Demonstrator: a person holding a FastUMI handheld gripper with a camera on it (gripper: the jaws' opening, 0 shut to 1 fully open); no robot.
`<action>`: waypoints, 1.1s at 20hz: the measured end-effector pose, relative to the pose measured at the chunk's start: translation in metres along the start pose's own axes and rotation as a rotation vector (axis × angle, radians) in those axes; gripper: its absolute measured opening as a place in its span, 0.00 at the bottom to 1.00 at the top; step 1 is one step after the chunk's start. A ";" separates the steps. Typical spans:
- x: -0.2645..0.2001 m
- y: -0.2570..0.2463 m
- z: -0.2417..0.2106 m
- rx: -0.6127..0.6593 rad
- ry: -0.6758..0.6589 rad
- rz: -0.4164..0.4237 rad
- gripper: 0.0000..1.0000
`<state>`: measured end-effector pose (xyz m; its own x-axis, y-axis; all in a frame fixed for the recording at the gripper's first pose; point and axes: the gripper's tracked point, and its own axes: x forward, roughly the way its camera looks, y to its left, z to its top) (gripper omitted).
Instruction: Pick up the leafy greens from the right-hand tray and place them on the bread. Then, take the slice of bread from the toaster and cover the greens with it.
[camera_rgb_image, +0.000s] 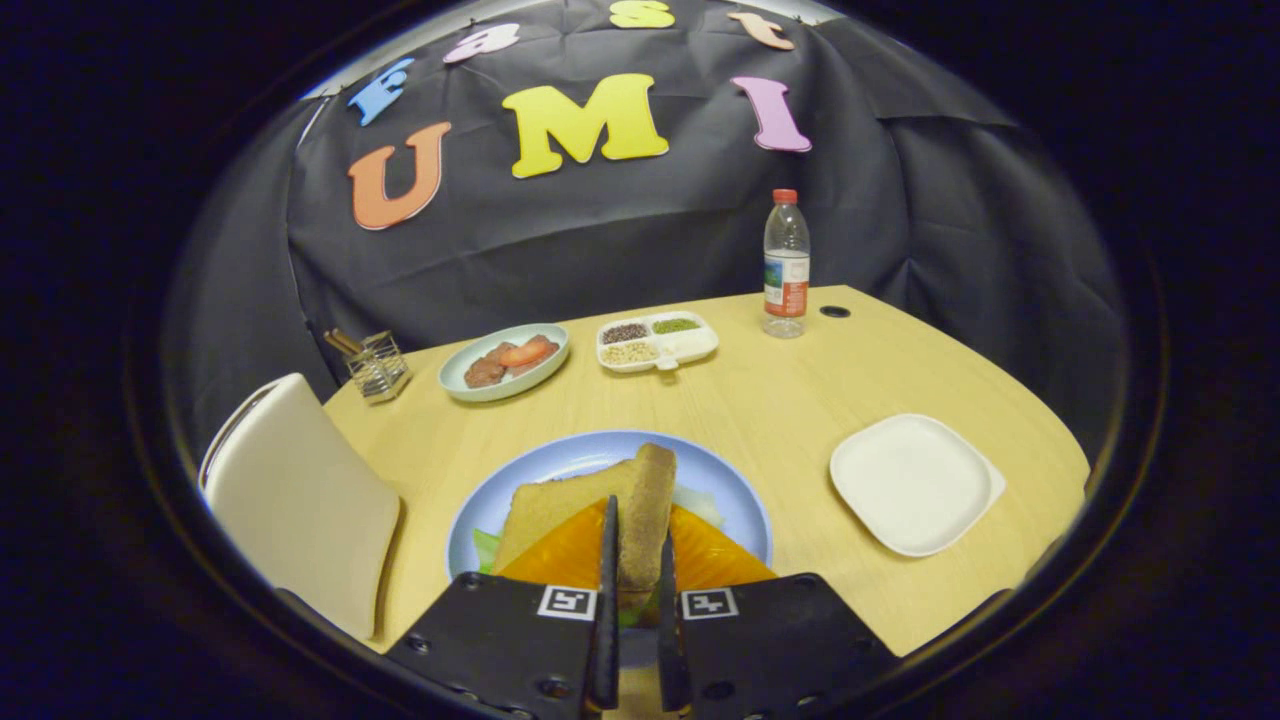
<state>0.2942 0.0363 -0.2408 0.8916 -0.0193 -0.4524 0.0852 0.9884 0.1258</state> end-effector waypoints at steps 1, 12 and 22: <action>0.000 0.001 -0.001 -0.001 0.000 0.007 0.21; -0.018 -0.003 0.008 -0.058 -0.022 -0.030 0.88; -0.141 0.029 0.084 -0.119 -0.218 -0.001 0.95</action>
<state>0.2078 0.0547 -0.0994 0.9676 -0.0401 -0.2495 0.0451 0.9989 0.0144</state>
